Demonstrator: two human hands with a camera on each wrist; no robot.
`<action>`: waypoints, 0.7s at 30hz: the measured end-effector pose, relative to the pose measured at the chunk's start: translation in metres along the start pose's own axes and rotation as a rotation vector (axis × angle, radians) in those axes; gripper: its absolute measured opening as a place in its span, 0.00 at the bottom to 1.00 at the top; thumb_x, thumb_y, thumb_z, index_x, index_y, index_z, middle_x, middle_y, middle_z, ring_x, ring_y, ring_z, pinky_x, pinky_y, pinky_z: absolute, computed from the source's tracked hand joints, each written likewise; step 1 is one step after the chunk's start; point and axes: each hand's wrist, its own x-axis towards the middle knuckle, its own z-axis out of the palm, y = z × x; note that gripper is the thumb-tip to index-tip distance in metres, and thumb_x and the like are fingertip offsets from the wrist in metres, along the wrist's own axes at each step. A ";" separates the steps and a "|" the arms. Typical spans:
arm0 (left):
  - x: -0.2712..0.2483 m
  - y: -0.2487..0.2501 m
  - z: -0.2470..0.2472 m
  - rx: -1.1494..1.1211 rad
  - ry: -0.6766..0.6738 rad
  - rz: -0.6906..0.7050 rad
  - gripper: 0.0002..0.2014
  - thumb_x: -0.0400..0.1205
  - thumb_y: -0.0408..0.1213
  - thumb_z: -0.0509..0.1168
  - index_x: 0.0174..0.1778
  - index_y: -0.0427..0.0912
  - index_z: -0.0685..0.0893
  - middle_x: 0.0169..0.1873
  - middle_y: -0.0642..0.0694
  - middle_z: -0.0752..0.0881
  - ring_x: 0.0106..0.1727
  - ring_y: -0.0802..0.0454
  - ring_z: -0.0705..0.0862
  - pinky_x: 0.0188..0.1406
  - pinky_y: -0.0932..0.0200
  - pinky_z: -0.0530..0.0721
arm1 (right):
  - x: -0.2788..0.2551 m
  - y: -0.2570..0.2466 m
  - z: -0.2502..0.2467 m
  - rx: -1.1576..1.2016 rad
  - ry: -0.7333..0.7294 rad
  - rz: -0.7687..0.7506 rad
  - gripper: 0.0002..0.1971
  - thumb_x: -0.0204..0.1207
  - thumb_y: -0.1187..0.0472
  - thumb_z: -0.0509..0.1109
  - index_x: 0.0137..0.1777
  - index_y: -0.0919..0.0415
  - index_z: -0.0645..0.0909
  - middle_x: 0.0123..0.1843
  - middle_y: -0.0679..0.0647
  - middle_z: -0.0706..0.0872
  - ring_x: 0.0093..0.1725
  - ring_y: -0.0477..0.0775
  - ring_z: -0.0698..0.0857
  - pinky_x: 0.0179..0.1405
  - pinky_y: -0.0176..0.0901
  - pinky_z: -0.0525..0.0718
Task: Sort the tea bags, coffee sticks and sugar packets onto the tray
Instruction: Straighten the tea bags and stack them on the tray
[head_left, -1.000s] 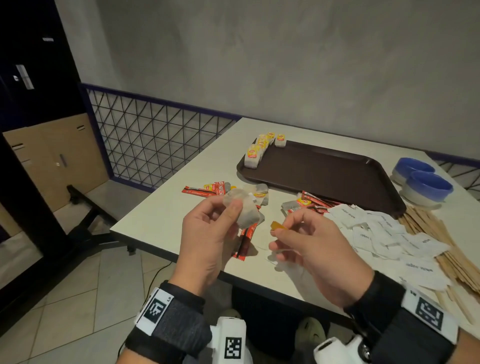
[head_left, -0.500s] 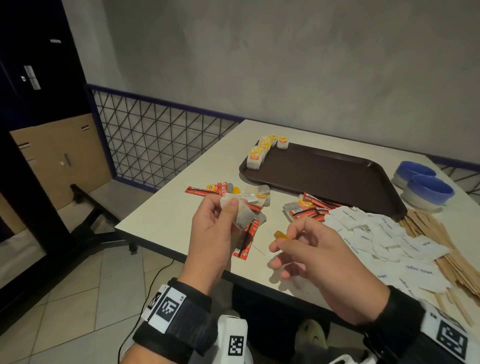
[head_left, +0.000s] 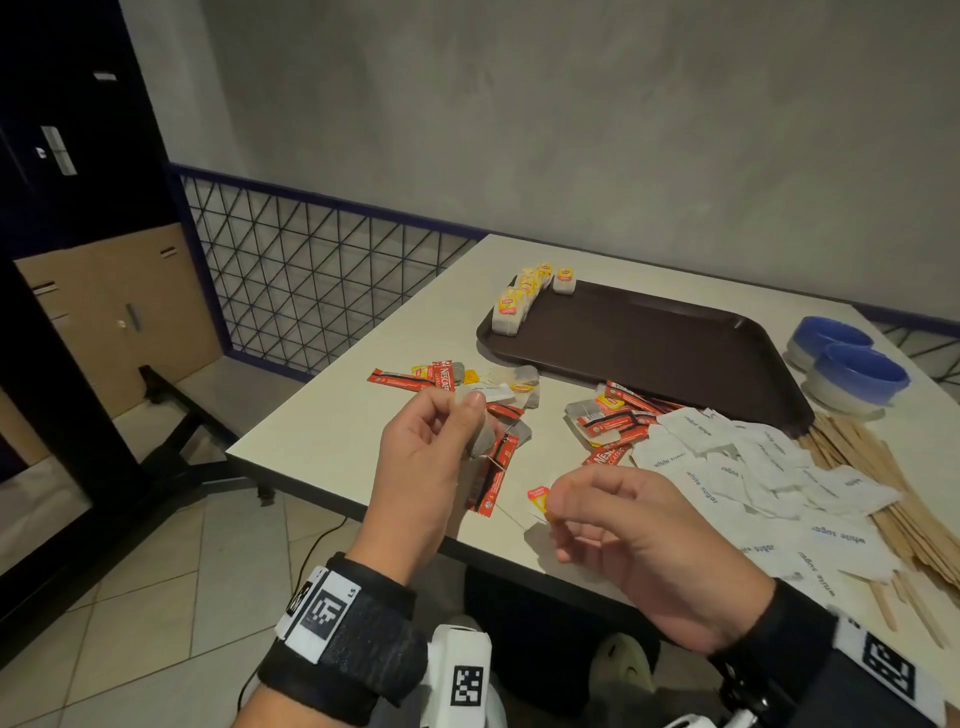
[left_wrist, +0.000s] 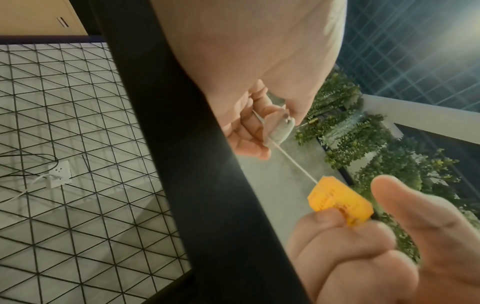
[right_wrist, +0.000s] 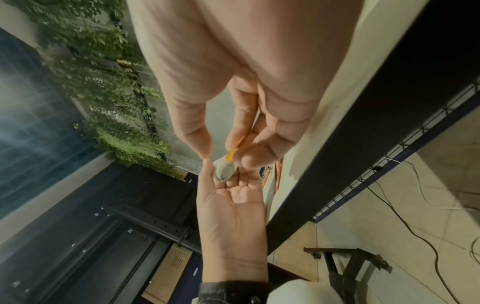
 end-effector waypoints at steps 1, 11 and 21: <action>0.000 0.000 0.000 0.002 -0.001 -0.008 0.11 0.88 0.42 0.68 0.44 0.39 0.84 0.44 0.36 0.92 0.48 0.47 0.90 0.54 0.47 0.86 | 0.000 0.002 0.000 0.001 0.006 0.008 0.06 0.67 0.70 0.79 0.42 0.72 0.87 0.36 0.64 0.84 0.33 0.55 0.84 0.34 0.42 0.86; 0.000 0.003 0.002 -0.109 0.025 -0.090 0.12 0.92 0.34 0.57 0.42 0.41 0.75 0.46 0.36 0.93 0.42 0.45 0.86 0.41 0.50 0.81 | 0.003 0.011 -0.004 0.010 -0.008 0.027 0.19 0.66 0.72 0.80 0.59 0.70 0.86 0.43 0.68 0.87 0.34 0.57 0.86 0.36 0.44 0.89; -0.003 0.004 -0.004 -0.163 -0.093 -0.108 0.07 0.79 0.43 0.74 0.45 0.43 0.90 0.52 0.27 0.89 0.47 0.27 0.87 0.46 0.28 0.86 | 0.003 0.016 -0.012 0.142 -0.026 -0.006 0.12 0.68 0.69 0.75 0.51 0.70 0.91 0.39 0.64 0.85 0.32 0.53 0.85 0.33 0.41 0.88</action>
